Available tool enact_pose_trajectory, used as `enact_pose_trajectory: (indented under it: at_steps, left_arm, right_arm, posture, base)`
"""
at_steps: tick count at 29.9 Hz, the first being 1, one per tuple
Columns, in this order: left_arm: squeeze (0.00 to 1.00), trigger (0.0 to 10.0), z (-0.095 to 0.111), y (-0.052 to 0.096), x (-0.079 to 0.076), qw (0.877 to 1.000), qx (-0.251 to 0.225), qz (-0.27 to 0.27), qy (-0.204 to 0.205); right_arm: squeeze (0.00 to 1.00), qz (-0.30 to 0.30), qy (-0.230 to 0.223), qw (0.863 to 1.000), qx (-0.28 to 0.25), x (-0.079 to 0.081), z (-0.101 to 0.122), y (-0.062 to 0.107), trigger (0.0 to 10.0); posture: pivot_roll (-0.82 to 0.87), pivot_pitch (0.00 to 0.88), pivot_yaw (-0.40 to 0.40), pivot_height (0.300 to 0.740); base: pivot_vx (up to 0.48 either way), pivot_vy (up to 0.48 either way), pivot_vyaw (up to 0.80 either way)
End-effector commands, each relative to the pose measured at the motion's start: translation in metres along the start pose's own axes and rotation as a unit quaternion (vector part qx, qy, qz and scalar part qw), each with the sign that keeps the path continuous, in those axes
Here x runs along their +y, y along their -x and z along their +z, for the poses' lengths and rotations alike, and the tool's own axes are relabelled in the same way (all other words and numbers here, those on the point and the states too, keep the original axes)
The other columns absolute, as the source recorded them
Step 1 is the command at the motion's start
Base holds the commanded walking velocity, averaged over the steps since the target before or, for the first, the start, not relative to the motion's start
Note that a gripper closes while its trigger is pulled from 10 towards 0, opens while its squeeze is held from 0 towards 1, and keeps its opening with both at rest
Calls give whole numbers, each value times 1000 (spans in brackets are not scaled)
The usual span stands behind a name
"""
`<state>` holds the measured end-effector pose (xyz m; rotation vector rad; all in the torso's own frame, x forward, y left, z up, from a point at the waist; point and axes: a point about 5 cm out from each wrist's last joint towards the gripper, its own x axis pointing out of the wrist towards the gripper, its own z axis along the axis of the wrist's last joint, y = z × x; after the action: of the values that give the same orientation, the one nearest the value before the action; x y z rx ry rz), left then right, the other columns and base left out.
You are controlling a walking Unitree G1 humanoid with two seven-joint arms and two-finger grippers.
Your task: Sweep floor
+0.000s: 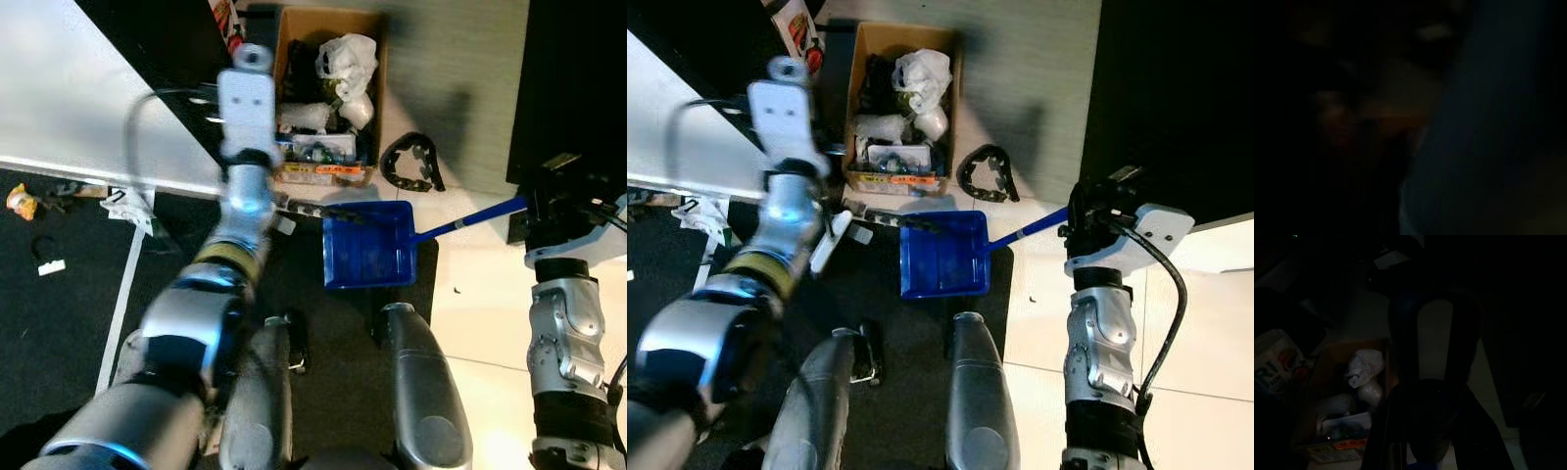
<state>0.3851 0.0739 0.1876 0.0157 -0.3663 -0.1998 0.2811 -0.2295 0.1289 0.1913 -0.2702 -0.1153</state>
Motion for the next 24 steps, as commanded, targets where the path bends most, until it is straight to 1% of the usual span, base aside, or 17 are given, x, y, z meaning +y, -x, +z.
enact_pose_trajectory:
  at_steps: [1, 2, 3, 5, 6, 7, 9, 11, 14, 16, 17, 18, 20, 21, 22, 23, 24]
  left_arm:
    - [0, 10000, 3, -2, -32, 996, -2, -37, 84]
    - [0, 10000, 13, -4, -55, 989, -18, -71, 128]
    - [0, 10000, 13, -4, -55, 989, -18, -71, 128]
    - [0, 10000, 47, -11, -106, 959, -62, -150, 233]
    - [0, 10000, 47, -11, -106, 959, -62, -150, 233]
    - [0, 10000, 64, -14, -126, 942, -74, -192, 267]
    - [0, 10000, 87, -16, -144, 919, -97, -253, 286]
    - [0, 10000, 91, -17, -146, 918, -97, -270, 276]
    - [0, 10000, 98, -25, -126, 923, -119, -266, 253]
    - [0, 10000, 98, -25, -126, 923, -119, -266, 253]
    - [0, 10000, 98, -32, -107, 933, -122, -250, 228]
    - [0, 10000, 98, -32, -107, 933, -122, -250, 228]
    - [0, 10000, 99, -44, -56, 955, -127, -208, 168]
    - [0, 10000, 99, -44, -56, 955, -127, -208, 168]
    - [0, 10000, 99, -47, -31, 964, -124, -193, 133]
    - [0, 10000, 99, -47, -31, 964, -124, -193, 133]
    - [0, 10000, 98, -48, -9, 972, -116, -185, 90]
  right_arm:
    - [0, -20, -18, 998, 57, -6, -22, 14, 10000]
    - [0, -28, -16, 997, 64, -10, -25, 15, 10000]
    - [0, -28, -16, 997, 64, -10, -25, 15, 10000]
    - [0, -40, -13, 996, 73, -15, -28, 16, 10000]
    - [0, -40, -13, 996, 73, -15, -28, 16, 10000]
    - [0, -44, -14, 996, 76, -16, -29, 14, 10000]
    - [0, -48, -15, 996, 79, -16, -30, 10, 10000]
    - [0, -49, -17, 996, 79, -15, -31, 8, 10000]
    - [0, -48, -23, 996, 77, -13, -33, 4, 10000]
    - [0, -48, -23, 996, 77, -13, -33, 4, 10000]
    - [0, -49, -25, 996, 76, -12, -33, 2, 10000]
    - [0, -49, -25, 996, 76, -12, -33, 2, 10000]
    - [0, -49, -30, 996, 75, -10, -34, 1, 10000]
    - [0, -49, -30, 996, 75, -10, -34, 1, 10000]
    - [0, -50, -31, 995, 75, -10, -35, 0, 10000]
    - [0, -50, -31, 995, 75, -10, -35, 0, 10000]
    - [0, -50, -31, 995, 74, -10, -35, 0, 10000]
  posture:
    - [-171, 525, 25, 731]
    - [-161, 511, 30, 731]
    - [-161, 511, 30, 731]
    - [-148, 482, 38, 731]
    - [-148, 482, 38, 731]
    - [-134, 473, 44, 731]
    - [-117, 469, 51, 731]
    - [-106, 465, 55, 731]
    - [-76, 435, 63, 731]
    - [-76, 435, 63, 731]
    - [-71, 432, 66, 731]
    - [-71, 432, 66, 731]
    - [-59, 433, 72, 731]
    - [-59, 433, 72, 731]
    - [-59, 435, 70, 731]
    - [-59, 435, 70, 731]
    - [-61, 444, 68, 731]
  base:
    - [0, 0, 0]
    - [0, 0, 0]
    - [0, 0, 0]
    - [0, 0, 0]
    - [0, 0, 0]
    - [0, 0, 0]
    - [0, 0, 0]
    - [0, 0, 0]
    - [0, 0, 0]
    - [0, 0, 0]
    - [0, 0, 0]
    - [0, 0, 0]
    - [0, 0, 0]
    - [0, 0, 0]
    - [0, 0, 0]
    - [0, 0, 0]
    - [0, 0, 0]
